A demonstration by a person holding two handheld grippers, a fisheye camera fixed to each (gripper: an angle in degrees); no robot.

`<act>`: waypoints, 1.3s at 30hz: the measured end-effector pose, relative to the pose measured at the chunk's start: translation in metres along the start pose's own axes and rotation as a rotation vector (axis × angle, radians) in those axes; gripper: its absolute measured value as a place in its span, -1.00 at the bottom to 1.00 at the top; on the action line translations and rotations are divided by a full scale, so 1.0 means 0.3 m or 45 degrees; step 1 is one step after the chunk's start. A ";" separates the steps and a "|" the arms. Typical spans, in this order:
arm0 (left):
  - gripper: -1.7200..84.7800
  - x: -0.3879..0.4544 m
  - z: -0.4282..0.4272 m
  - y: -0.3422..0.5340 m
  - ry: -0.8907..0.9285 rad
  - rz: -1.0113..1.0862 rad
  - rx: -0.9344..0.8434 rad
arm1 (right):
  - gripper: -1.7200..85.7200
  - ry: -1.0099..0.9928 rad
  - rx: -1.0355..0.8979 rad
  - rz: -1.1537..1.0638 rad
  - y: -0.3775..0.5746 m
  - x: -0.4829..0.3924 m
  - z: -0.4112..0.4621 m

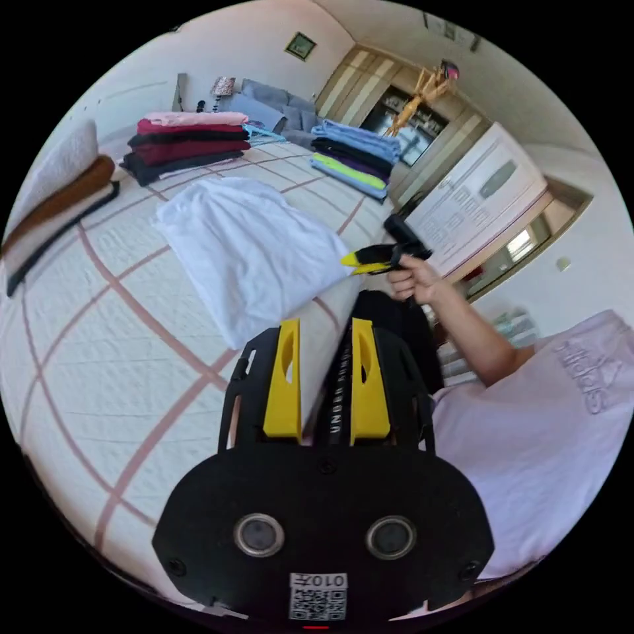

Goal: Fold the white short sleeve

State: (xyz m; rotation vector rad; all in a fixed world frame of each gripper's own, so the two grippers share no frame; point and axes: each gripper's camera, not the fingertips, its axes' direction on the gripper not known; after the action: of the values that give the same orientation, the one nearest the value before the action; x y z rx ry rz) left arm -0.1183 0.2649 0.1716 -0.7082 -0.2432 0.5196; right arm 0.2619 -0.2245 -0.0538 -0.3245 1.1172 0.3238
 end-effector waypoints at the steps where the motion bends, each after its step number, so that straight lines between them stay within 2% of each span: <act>1: -0.63 -0.032 0.021 0.010 0.097 -0.077 0.013 | -0.84 0.002 0.036 0.004 0.004 -0.001 -0.012; 3: -0.61 -0.063 0.061 0.022 0.159 -0.164 0.005 | -0.86 -0.048 0.084 -0.009 0.014 -0.011 -0.036; 7: -0.56 -0.126 0.079 0.084 0.424 -0.436 0.305 | -0.86 -0.107 0.161 -0.060 0.044 -0.087 -0.075; 13: -0.50 -0.203 0.108 0.119 0.635 -0.665 0.516 | -0.87 -0.162 0.219 -0.025 0.134 -0.130 -0.041; 18: -0.46 -0.202 0.068 0.134 0.644 -0.639 0.602 | -0.87 -0.158 0.266 -0.005 0.235 -0.149 -0.005; 23: -0.48 -0.248 0.028 0.174 0.665 -0.721 0.551 | -0.86 -0.051 0.230 -0.093 0.301 -0.223 0.109; 27: -0.63 -0.293 -0.031 0.243 0.685 -0.792 0.557 | -0.86 0.050 0.176 -0.194 0.323 -0.296 0.176; 29: -0.71 -0.316 -0.076 0.262 0.640 -0.778 0.555 | -0.85 0.077 0.064 -0.319 0.331 -0.321 0.191; 33: -0.76 -0.377 -0.170 0.296 0.615 -0.777 0.601 | -0.79 0.023 0.066 -0.282 0.353 -0.224 0.119; 39: -0.76 -0.404 -0.213 0.271 0.637 -0.745 0.586 | -0.64 -0.299 0.289 -0.004 0.295 0.055 -0.040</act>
State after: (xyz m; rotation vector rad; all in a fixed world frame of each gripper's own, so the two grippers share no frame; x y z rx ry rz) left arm -0.2264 0.2171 0.0651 -0.2735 0.1418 -0.1700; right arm 0.2223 -0.1476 -0.0817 -0.0842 0.9110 0.2227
